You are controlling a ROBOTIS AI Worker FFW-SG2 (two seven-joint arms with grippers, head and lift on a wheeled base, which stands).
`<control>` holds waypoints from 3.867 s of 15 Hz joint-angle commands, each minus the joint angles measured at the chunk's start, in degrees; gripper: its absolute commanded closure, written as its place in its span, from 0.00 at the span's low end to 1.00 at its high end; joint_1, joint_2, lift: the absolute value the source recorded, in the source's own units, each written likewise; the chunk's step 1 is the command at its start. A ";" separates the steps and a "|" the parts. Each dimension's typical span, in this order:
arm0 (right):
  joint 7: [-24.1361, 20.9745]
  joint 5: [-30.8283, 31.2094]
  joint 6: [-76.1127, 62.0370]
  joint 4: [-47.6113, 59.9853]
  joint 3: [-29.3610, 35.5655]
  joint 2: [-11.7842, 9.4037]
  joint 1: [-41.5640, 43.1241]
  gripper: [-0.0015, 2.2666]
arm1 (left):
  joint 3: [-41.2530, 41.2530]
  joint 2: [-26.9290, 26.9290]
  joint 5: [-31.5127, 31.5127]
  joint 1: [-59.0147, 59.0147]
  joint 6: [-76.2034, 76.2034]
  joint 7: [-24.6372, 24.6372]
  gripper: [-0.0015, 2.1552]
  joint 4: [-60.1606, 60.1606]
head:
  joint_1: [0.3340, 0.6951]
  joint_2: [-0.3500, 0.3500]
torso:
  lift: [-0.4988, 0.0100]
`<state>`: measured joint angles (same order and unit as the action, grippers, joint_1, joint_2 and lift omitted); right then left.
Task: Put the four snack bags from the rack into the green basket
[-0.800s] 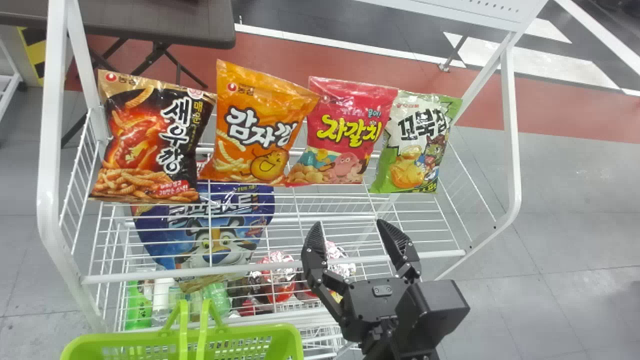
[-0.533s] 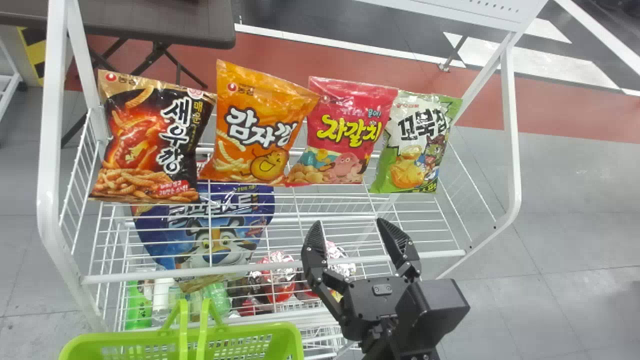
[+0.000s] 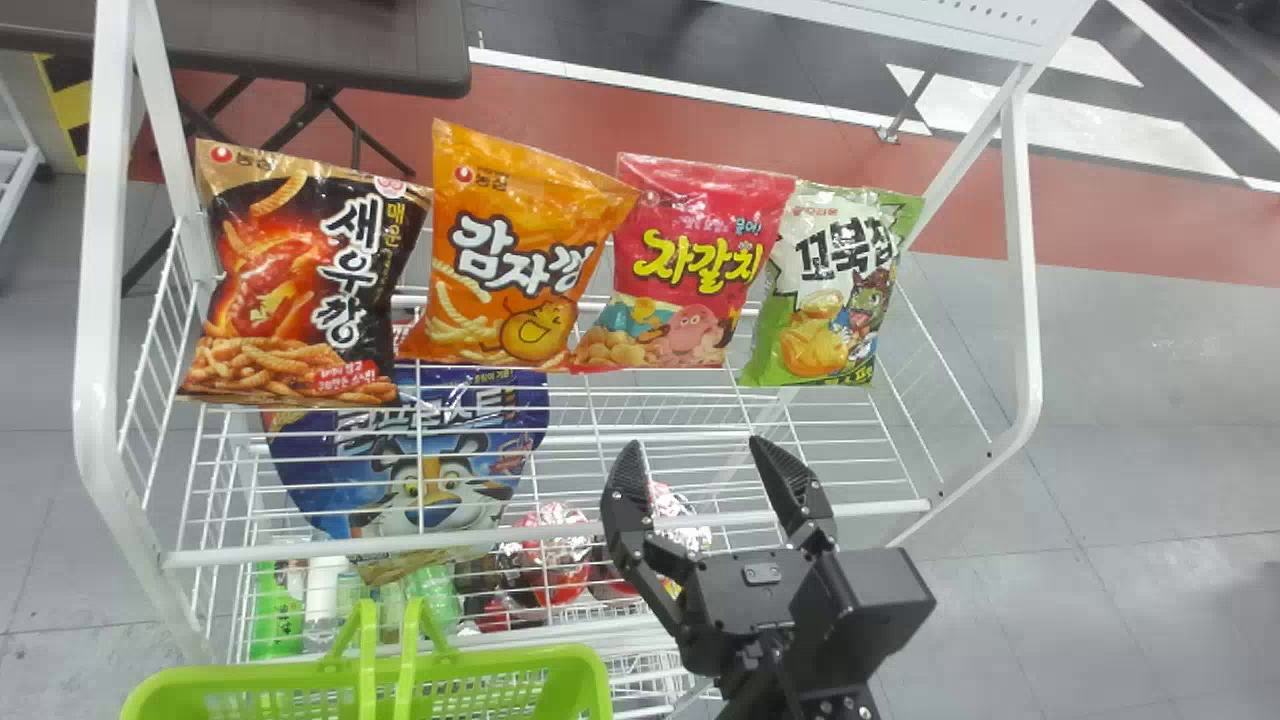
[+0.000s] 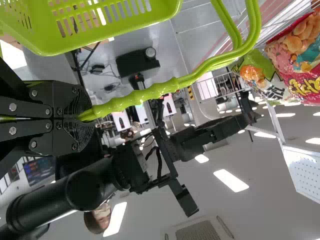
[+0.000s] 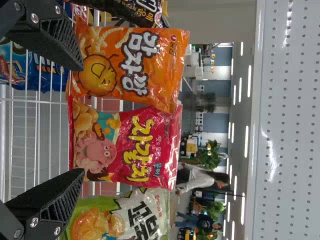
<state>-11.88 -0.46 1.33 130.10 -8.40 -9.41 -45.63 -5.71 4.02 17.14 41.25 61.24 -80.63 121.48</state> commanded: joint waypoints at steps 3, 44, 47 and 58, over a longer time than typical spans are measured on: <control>1.42 -3.23 11.82 -4.24 -4.08 0.00 12.58 0.05 | 0.70 0.28 0.00 0.06 -0.98 0.38 0.77 0.25 | 1.00 0.01 | 0.96; 5.11 9.78 33.96 16.95 -12.87 -3.77 1.51 0.91 | -0.45 3.10 1.67 -4.51 -6.08 0.38 0.77 -5.11 | 1.00 0.47 | 0.96; 4.84 9.96 42.75 18.26 -11.11 -7.29 0.81 0.91 | -2.73 1.16 1.76 -3.46 -6.61 -0.23 0.77 -5.11 | 1.00 0.35 | 0.96; 5.02 7.93 56.29 17.91 -18.85 -12.12 -2.45 0.91 | -3.00 -0.24 1.67 -3.19 -8.36 0.12 0.77 -5.11 | 1.00 0.20 | 0.96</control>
<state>-7.04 8.36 58.25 148.09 -25.99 -21.37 -48.05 -8.87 3.76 18.80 38.16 52.87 -80.50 116.40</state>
